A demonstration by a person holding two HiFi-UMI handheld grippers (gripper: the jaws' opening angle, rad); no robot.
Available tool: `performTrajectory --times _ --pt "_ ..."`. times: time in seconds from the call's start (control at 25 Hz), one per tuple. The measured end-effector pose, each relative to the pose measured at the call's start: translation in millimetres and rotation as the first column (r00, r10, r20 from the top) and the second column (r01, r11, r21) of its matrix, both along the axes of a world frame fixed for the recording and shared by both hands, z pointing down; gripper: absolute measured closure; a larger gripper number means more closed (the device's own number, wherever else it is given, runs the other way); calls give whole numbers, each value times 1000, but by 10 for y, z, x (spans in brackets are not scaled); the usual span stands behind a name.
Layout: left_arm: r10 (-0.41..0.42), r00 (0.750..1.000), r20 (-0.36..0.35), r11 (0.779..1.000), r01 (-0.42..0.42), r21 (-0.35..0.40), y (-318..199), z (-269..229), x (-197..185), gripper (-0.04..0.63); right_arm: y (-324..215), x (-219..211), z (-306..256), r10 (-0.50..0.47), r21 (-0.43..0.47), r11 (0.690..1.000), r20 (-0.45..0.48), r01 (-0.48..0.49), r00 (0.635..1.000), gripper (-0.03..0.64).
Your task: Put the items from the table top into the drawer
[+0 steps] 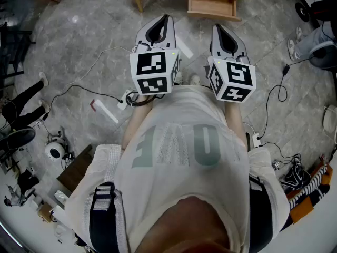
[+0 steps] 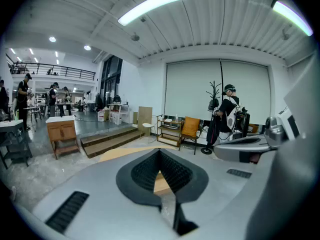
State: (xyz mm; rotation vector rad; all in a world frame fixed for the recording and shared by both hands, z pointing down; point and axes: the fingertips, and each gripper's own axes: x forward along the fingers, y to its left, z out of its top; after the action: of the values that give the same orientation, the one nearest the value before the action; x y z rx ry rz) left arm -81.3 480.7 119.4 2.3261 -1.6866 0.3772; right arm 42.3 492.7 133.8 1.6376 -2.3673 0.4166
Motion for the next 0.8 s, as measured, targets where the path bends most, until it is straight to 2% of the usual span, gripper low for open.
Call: performTrajectory --times 0.24,0.44,0.64,0.72,0.8 --pt "16 1000 -3 1000 -16 2 -72 32 -91 589 -43 -108 52 0 -18 1000 15 0 1000 617" --pt "30 999 -18 1000 -30 -3 -103 61 -139 588 -68 -182 64 -15 -25 1000 -7 15 1000 617" --pt "36 999 -39 999 -36 4 -210 102 -266 589 -179 -227 -22 27 40 999 89 -31 996 617" --pt "44 998 -46 999 -44 0 -221 125 -317 589 -170 -242 -81 40 88 995 99 -48 994 617" --pt "54 997 -53 999 -54 -1 -226 147 -384 588 -139 -277 -92 56 100 993 90 -65 994 617"
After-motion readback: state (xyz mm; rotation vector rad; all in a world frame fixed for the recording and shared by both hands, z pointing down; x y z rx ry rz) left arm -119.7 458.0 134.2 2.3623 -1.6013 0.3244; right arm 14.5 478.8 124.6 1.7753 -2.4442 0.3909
